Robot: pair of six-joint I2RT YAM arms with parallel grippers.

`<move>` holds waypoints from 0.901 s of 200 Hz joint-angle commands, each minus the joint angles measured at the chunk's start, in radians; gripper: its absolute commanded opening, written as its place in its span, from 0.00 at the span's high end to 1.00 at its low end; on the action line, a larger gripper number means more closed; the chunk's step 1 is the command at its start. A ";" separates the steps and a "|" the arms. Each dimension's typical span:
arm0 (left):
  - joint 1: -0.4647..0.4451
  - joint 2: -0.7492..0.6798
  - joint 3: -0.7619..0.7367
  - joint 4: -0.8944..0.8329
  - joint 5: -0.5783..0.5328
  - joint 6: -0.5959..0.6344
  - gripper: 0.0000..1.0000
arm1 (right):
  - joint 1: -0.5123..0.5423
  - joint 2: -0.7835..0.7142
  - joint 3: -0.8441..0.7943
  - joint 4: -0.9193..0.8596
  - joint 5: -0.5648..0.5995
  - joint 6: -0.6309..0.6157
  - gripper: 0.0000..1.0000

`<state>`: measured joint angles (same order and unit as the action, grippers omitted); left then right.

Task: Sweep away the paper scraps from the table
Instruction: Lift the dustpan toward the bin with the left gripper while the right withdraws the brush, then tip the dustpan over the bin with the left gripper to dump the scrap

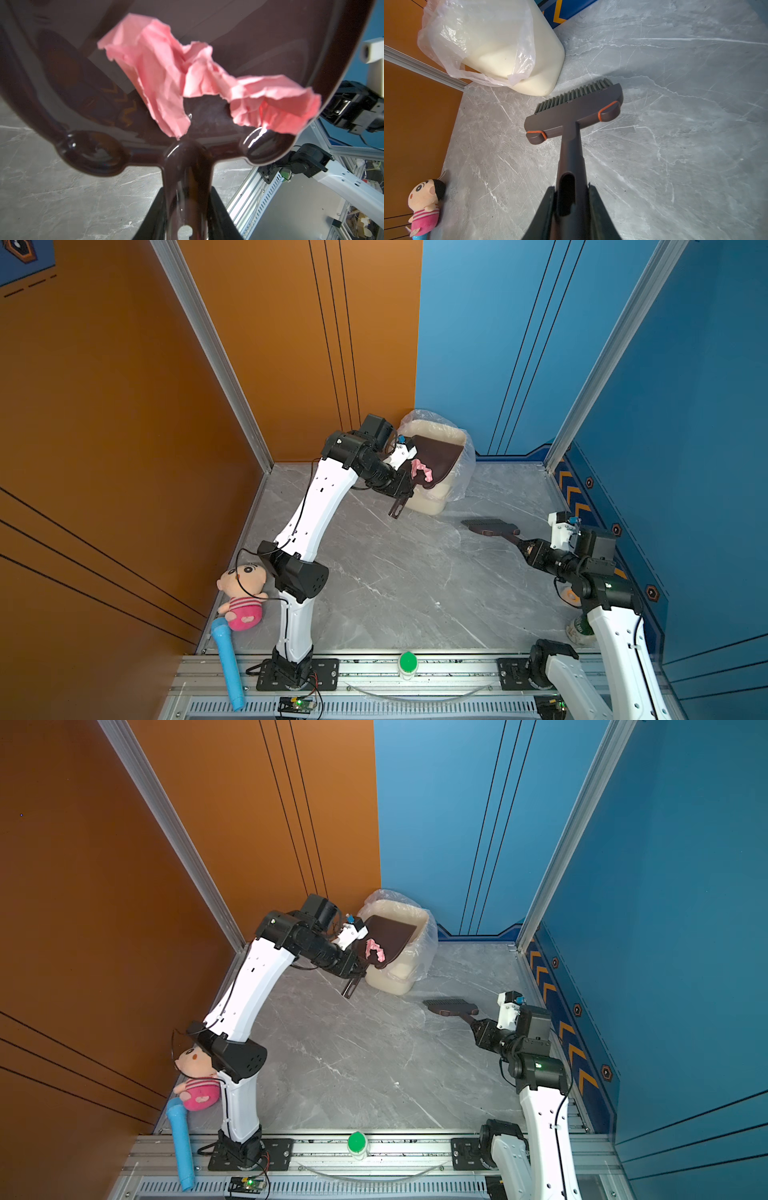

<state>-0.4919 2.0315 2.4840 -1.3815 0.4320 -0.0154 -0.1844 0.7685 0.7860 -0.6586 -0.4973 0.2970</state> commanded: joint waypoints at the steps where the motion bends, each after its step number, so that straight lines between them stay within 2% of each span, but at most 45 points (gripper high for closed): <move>1: -0.008 0.036 0.081 -0.008 0.082 0.007 1.00 | -0.007 -0.007 -0.006 0.055 -0.031 0.021 1.00; 83: 0.005 0.177 0.265 0.013 0.204 -0.035 1.00 | -0.013 -0.030 -0.016 0.058 -0.036 0.032 1.00; 135: 0.025 0.213 0.261 0.213 0.340 -0.145 1.00 | -0.014 -0.035 -0.038 0.068 -0.038 0.044 1.00; 180: 0.043 0.268 0.235 0.489 0.477 -0.326 1.00 | -0.016 -0.052 -0.073 0.112 -0.049 0.089 1.00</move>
<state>-0.4637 2.2635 2.7163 -1.1145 0.7845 -0.2119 -0.1913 0.7403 0.7341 -0.6186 -0.5220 0.3462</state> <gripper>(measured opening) 0.300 0.251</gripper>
